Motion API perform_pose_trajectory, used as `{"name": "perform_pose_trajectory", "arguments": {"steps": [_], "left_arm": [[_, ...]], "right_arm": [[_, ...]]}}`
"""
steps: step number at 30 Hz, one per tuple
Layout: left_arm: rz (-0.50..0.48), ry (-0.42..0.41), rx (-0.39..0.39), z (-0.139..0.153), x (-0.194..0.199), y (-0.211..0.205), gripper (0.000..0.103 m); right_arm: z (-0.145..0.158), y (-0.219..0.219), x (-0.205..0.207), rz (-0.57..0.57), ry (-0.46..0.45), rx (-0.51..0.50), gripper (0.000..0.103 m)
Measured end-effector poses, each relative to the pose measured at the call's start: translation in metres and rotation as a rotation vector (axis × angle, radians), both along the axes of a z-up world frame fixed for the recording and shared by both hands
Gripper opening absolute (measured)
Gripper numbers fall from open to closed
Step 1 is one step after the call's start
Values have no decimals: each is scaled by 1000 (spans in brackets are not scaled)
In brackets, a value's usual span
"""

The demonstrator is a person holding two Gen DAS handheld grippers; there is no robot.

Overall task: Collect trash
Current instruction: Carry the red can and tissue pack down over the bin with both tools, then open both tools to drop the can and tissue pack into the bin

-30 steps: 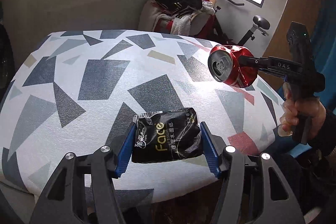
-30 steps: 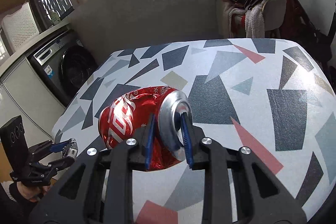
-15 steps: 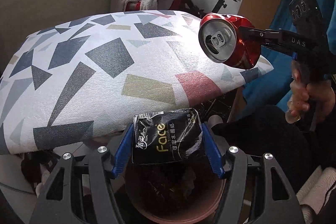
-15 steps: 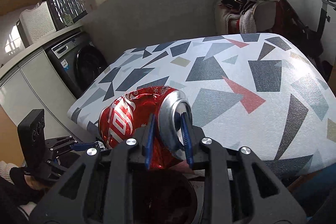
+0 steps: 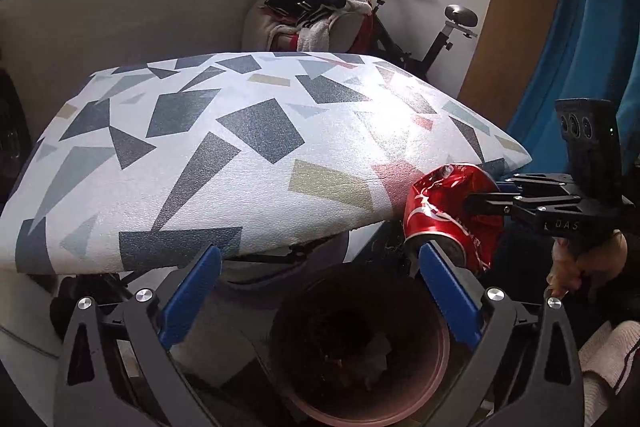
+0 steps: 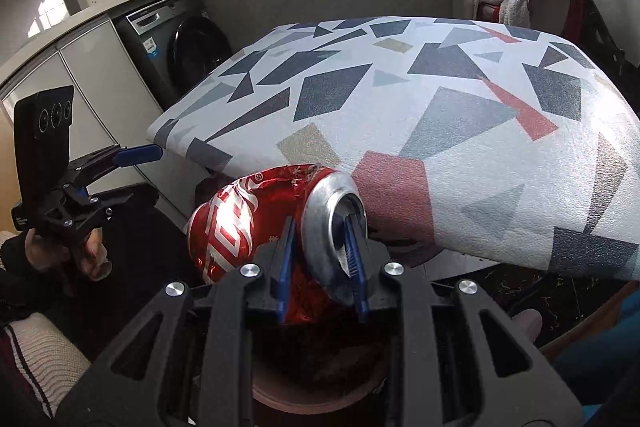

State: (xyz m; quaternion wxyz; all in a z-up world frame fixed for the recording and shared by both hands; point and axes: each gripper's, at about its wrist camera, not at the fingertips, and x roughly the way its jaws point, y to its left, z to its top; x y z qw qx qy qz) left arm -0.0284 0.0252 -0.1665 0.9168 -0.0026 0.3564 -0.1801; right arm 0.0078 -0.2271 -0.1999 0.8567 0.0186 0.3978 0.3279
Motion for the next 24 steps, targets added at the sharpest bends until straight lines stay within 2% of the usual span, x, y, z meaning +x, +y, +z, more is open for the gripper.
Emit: {"name": "perform_pose_trajectory", "arguments": {"steps": [8,16,24], "left_arm": [[28,15,16,-7,2,0,97],[54,45,-2,-11,6,6,97],[55,53,0,-13,6,5,97]], "right_arm": [[-22,25,-6,69,43,-103,27],[-31,23,0,52,90,-113,27],[-35,28,0,65,100,-142,29]]}}
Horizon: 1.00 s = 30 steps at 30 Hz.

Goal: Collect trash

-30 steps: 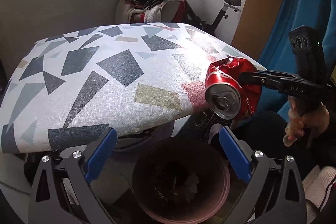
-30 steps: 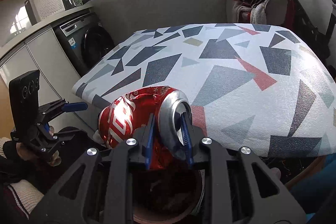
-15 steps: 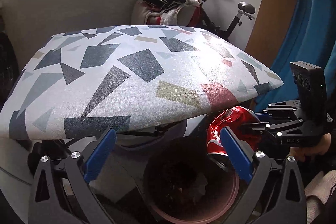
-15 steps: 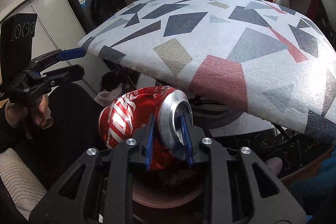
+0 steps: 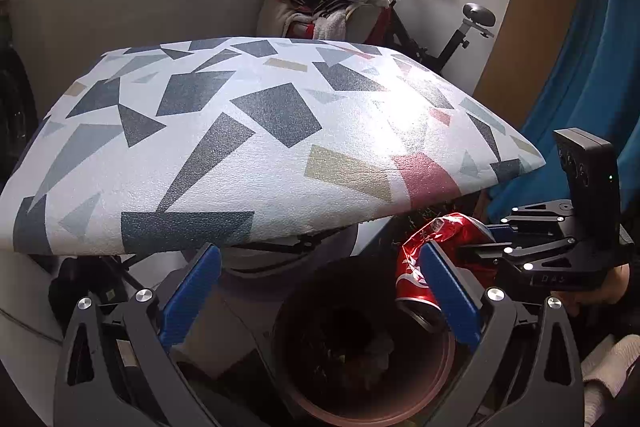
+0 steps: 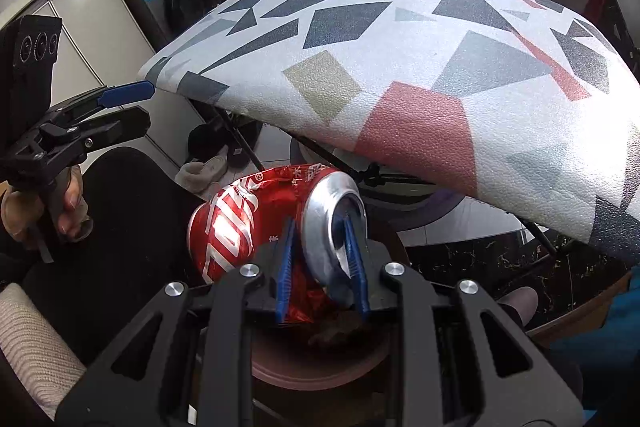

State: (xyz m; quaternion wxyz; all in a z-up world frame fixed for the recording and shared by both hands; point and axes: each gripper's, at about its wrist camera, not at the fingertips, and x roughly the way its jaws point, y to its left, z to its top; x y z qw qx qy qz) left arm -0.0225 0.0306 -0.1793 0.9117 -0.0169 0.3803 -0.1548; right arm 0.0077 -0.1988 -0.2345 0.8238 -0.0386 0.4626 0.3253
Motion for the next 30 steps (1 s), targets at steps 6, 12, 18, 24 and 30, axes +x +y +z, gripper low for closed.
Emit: {"name": "perform_pose_trajectory", "arguments": {"steps": [6,12,18,24,30], "left_arm": [[4,4,5,-1,1,0,97],[22,-4,18,0,1,0,97],[46,-55,59,23,6,0,97],[54,-189,88,92,20,-3,97],[70,-301,72,163,25,-9,97]], "right_arm": [[-1,1,2,-30,-8,-27,71],[1,-6,9,-100,-24,-52,94],[33,-17,23,-178,-115,-78,97],[109,-27,42,-229,-269,-46,97],[178,-27,48,-238,-406,-42,97]]}}
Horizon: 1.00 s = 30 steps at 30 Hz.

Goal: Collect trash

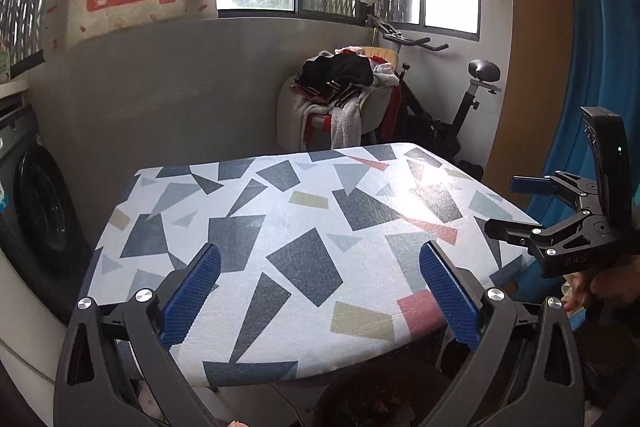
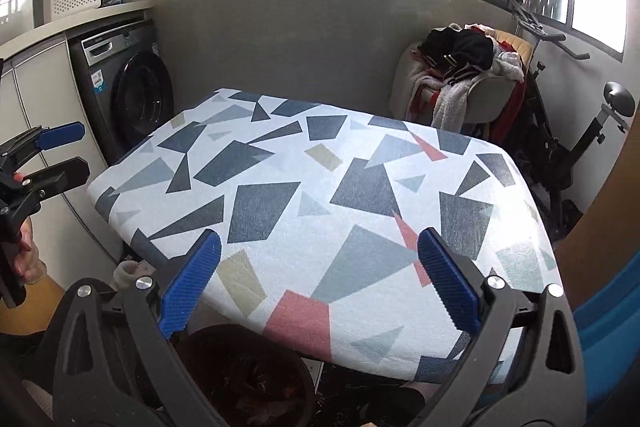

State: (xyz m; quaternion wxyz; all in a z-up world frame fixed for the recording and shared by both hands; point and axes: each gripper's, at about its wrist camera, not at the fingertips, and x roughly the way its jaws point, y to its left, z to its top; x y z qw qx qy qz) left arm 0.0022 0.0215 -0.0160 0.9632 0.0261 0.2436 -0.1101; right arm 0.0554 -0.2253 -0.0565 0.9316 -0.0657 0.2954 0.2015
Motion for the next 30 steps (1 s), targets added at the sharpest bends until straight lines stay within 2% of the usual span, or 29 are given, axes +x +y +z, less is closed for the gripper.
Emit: {"name": "perform_pose_trajectory", "arguments": {"steps": [3,7,12,17,22,30], "left_arm": [[69,-49,25,25,-2,-4,97],[96,-25,75,37,2,-9,97],[114,-7,99,36,3,-10,97],[124,14,88,33,3,-8,97],[127,5,118,31,2,-12,97],[124,4,122,30,1,-14,97]], "right_arm": [[22,-4,0,-10,-32,22,97],[39,-8,-6,-17,-69,42,97],[45,-11,-6,-27,-72,41,97],[47,-11,-8,-27,-79,44,97],[46,-8,-10,-24,-82,40,97],[45,-7,-10,-19,-78,37,97]]}}
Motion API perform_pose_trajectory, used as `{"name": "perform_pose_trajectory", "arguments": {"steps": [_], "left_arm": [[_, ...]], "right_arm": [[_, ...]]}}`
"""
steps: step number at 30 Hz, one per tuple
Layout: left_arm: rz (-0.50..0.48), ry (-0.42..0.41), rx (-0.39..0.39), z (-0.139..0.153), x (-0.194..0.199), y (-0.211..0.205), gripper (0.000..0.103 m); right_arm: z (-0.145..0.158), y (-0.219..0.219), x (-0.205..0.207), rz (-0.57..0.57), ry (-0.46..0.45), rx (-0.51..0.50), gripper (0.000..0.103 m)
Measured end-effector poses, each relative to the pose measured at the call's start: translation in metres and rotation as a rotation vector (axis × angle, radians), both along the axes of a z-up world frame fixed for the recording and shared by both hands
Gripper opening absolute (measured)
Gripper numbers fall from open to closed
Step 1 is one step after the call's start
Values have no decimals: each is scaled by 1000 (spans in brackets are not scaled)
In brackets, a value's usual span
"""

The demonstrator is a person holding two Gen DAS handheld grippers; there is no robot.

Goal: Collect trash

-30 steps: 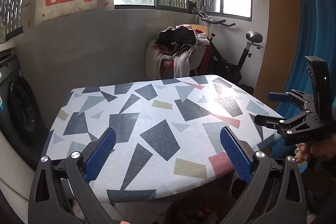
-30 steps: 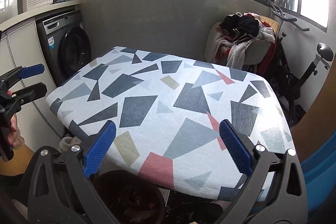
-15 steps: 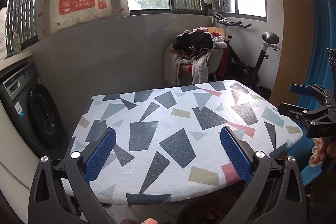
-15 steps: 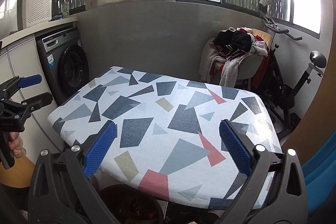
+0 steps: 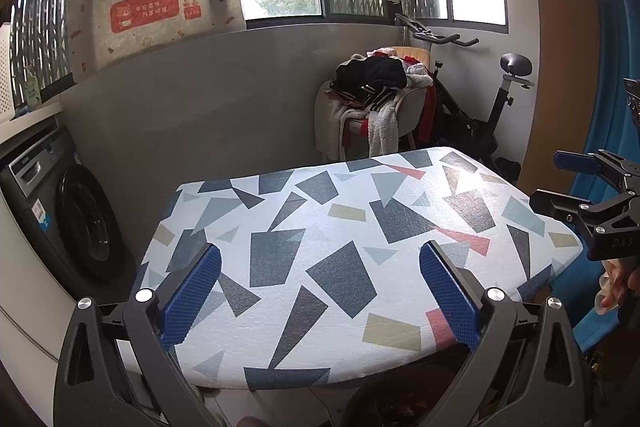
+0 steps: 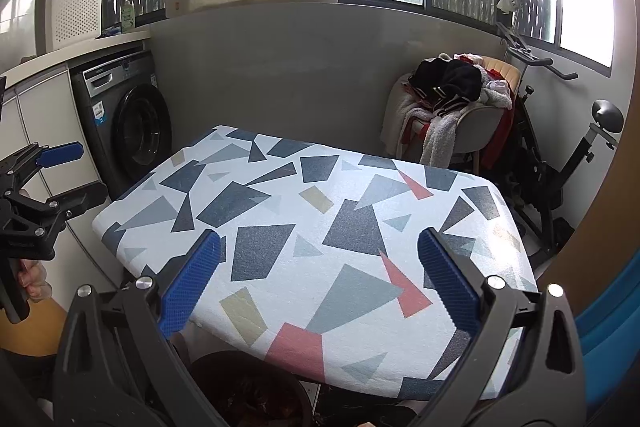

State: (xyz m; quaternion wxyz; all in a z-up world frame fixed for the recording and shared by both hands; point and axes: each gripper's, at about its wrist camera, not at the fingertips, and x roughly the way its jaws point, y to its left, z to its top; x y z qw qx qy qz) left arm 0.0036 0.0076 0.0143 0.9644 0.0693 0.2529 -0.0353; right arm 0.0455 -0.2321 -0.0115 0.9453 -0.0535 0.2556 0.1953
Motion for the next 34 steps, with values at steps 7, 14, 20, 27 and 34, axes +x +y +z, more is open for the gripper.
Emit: {"name": "perform_pose_trajectory", "arguments": {"steps": [7,14,20,27,34], "left_arm": [[-1,1,-1,0,0,-1,97],[-2,1,4,-1,0,-2,97],[-7,6,0,-4,-1,-3,97],[2,15,1,-7,0,-3,97],[13,21,7,-7,3,-1,97]], "right_arm": [[0,0,-1,-6,-6,-4,97],[1,-1,-2,-9,-9,-4,97],[2,0,-3,-10,-8,-5,97],[0,0,-3,-9,2,-7,97],[-1,0,-2,-8,4,-7,97]]}}
